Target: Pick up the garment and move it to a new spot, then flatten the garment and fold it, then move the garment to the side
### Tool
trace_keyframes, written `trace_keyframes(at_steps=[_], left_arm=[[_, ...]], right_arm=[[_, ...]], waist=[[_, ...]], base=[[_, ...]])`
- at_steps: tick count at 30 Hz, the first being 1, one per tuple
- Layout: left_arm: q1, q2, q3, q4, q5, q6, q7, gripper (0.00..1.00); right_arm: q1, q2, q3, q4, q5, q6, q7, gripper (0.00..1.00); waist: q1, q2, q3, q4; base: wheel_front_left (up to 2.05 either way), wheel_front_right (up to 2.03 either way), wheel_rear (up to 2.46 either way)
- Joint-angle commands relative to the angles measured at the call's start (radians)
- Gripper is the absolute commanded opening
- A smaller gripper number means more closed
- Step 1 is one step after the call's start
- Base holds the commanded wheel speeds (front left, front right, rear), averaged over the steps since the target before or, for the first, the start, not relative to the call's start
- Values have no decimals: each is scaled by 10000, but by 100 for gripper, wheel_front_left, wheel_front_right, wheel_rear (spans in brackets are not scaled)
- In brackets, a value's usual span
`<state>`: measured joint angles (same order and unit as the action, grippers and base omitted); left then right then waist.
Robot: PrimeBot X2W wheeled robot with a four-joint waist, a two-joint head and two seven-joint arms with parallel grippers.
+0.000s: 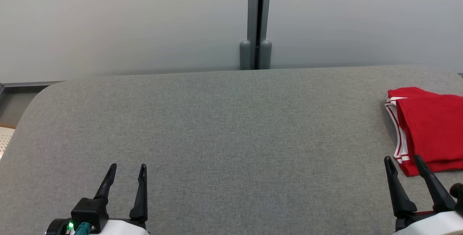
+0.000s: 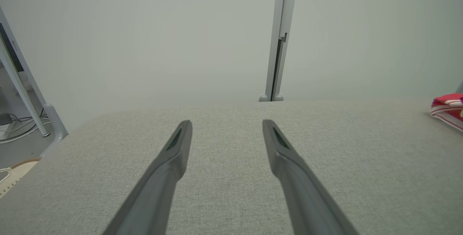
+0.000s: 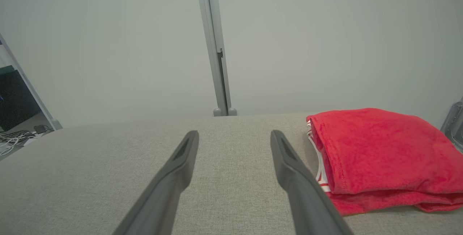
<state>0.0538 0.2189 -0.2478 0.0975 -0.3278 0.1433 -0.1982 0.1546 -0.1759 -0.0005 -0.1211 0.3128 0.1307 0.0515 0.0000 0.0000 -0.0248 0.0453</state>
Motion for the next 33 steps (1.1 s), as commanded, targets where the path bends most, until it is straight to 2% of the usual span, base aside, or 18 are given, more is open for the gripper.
trace_keyframes(at_steps=[1,31,32,33], left_arm=[[-39,83,-6,-10,-38,54,1,100],[-411,54,-255,297,-113,112,-192,100],[-224,-11,-279,284,-93,85,-149,0],[-201,-38,-278,329,-101,71,-133,0]], right_arm=[[-2,-24,-33,-59,-31,0,2,100],[-34,-231,-95,-314,-61,0,340,100],[-11,-165,-88,-271,-56,0,319,0],[-5,-141,-82,-211,-49,0,316,0]], waist=[[0,0,12,-1],[0,0,53,-1],[0,0,54,-1],[0,0,57,1]], base=[[0,0,0],[0,0,0],[0,0,0],[0,0,0]])
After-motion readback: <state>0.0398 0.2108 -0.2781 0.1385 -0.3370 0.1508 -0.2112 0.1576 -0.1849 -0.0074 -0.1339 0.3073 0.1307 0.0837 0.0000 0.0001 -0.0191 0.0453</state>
